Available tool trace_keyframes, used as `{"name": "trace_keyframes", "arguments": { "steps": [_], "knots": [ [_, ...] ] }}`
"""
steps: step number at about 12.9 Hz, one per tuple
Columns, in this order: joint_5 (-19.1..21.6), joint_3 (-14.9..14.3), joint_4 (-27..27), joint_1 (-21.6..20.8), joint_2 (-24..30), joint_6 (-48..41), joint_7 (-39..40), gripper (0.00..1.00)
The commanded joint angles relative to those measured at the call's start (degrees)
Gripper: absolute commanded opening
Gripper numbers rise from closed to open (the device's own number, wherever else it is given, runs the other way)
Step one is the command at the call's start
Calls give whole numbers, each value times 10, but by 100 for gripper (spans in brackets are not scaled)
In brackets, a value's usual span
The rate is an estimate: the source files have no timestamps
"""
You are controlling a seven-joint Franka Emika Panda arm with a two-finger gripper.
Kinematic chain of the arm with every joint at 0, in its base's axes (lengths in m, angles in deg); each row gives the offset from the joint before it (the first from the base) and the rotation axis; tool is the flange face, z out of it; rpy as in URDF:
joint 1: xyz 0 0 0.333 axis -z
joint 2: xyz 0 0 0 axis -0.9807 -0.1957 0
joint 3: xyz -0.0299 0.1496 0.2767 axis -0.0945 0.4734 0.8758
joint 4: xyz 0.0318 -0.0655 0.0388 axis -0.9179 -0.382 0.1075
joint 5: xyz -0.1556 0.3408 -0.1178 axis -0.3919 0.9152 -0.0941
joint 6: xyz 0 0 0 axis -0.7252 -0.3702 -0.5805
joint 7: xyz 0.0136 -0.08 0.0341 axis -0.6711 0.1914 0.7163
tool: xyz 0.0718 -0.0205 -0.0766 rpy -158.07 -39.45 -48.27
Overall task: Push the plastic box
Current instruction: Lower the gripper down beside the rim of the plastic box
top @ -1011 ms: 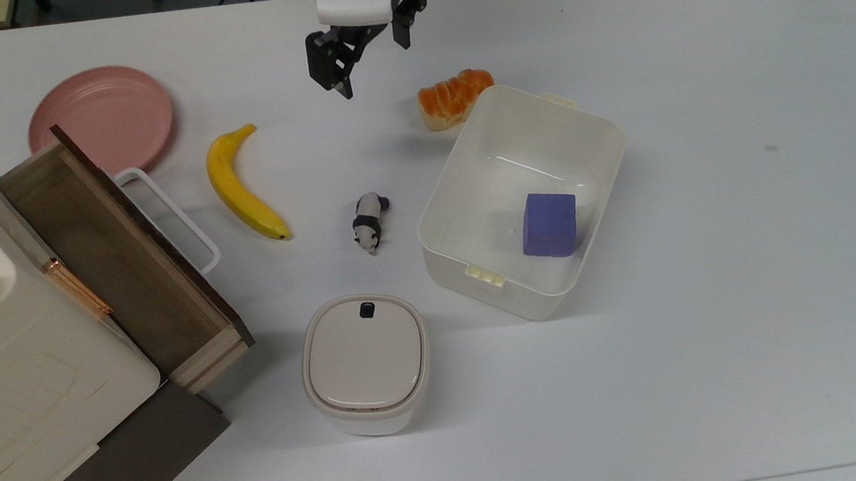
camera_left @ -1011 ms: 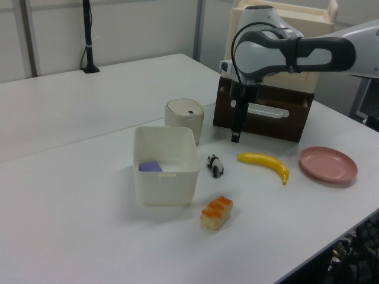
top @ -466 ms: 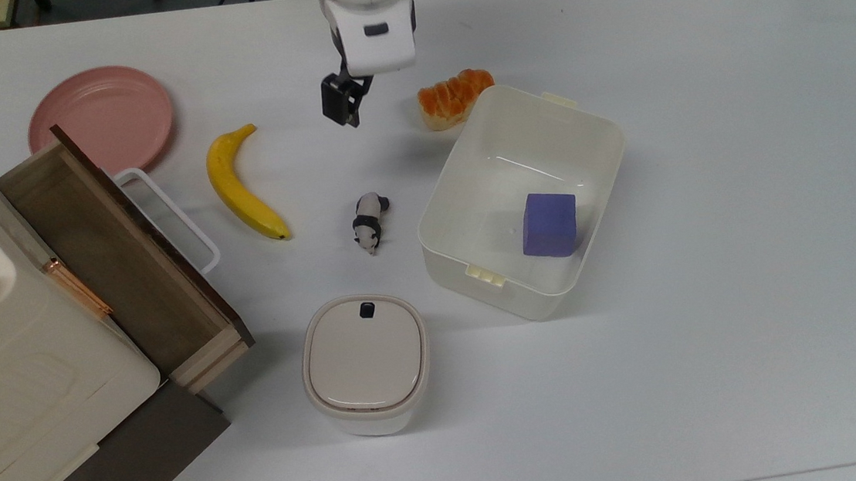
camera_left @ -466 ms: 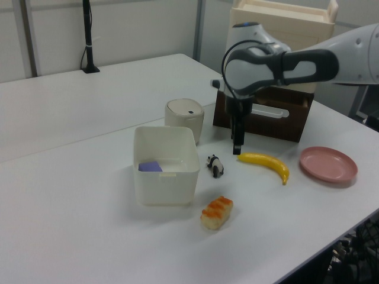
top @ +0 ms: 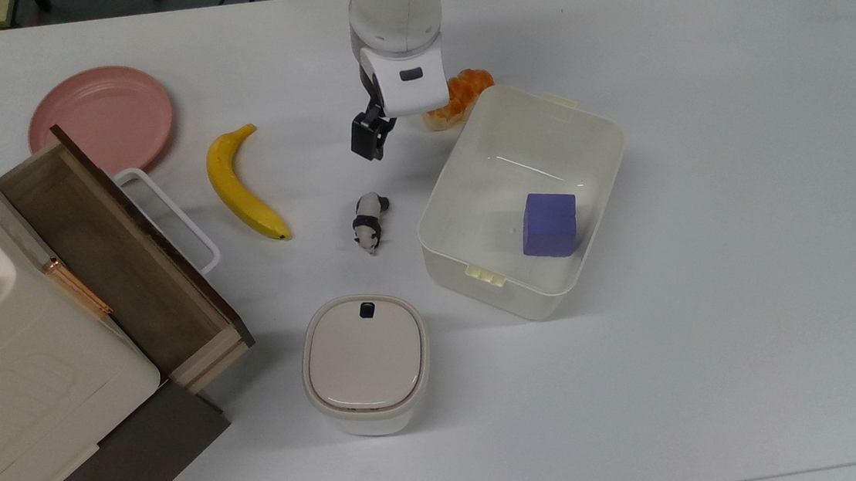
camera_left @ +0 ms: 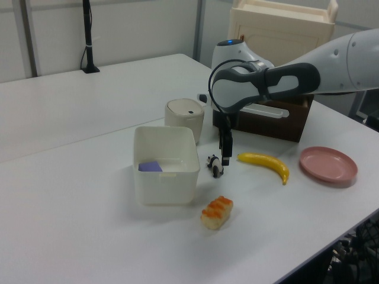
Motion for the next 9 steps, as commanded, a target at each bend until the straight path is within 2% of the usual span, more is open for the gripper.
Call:
{"name": "trace_keyframes", "arguments": {
  "steps": [1, 5, 9],
  "knots": [
    [1, -3, 2, -9, -10, 36, -7, 100],
    [1, -3, 21, -28, -34, 49, -54, 100],
    [0, -2, 21, -29, -42, 78, -54, 100]
  ]
}}
